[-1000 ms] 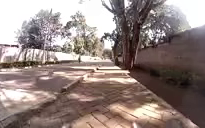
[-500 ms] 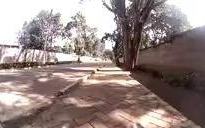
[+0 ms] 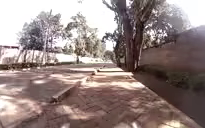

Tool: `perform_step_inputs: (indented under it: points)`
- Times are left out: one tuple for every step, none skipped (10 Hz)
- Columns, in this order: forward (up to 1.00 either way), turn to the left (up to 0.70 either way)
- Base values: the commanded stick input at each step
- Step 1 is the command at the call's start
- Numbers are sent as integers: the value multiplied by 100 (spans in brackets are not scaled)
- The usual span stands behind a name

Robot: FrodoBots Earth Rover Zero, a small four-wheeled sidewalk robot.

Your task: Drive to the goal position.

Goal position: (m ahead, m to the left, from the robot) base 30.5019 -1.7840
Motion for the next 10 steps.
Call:
perform_step_inputs:
  points:
    - [70, 0]
    - [70, -2]
    - [70, -26]
    - [70, -35]
    - [70, -33]
    - [70, -14]
    - [70, 0]
    - [70, 0]
    - [70, 0]
    - [70, 0]
